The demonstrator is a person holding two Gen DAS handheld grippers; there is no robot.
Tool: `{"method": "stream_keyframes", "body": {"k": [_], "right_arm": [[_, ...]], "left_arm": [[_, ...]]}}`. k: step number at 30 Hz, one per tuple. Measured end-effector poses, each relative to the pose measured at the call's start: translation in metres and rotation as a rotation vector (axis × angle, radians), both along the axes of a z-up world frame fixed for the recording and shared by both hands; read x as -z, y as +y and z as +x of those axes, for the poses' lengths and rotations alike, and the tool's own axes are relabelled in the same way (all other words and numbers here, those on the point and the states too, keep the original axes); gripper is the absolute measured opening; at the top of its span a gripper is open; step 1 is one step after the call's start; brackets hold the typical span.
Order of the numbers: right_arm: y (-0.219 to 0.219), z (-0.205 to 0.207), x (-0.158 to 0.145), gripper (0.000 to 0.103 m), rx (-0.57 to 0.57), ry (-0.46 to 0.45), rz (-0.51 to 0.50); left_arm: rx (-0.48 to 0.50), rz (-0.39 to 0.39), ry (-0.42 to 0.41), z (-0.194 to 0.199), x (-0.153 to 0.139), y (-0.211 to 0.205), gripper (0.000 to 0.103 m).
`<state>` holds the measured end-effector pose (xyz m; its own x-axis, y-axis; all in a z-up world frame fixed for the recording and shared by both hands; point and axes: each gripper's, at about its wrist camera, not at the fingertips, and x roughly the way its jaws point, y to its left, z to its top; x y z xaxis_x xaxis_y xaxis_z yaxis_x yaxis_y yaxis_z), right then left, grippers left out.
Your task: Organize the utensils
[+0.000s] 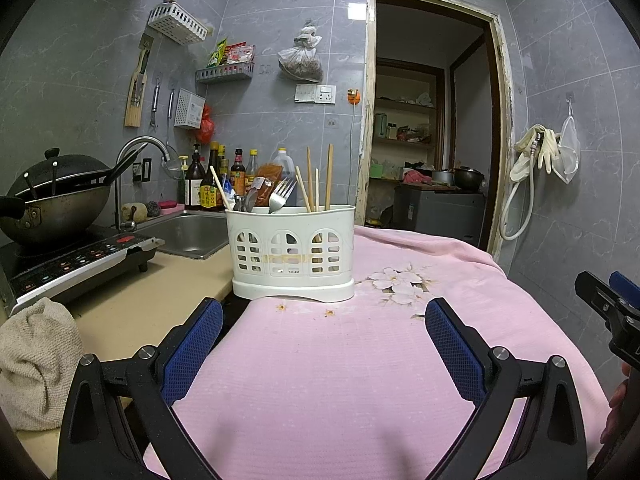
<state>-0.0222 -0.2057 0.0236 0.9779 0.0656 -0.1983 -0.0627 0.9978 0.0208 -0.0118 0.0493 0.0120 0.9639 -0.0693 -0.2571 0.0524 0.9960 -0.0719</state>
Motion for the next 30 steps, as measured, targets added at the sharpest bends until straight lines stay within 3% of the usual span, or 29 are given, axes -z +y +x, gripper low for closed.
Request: {"method": "stream_keyframes", "body": {"k": [30], "right_arm": [[0.002,-0.0017,0.004,0.103,0.0,0.009,0.005]], "left_arm": [[-0.016,0.001,-0.024,-0.0042,0.0037,0.0018,0.1]]}}
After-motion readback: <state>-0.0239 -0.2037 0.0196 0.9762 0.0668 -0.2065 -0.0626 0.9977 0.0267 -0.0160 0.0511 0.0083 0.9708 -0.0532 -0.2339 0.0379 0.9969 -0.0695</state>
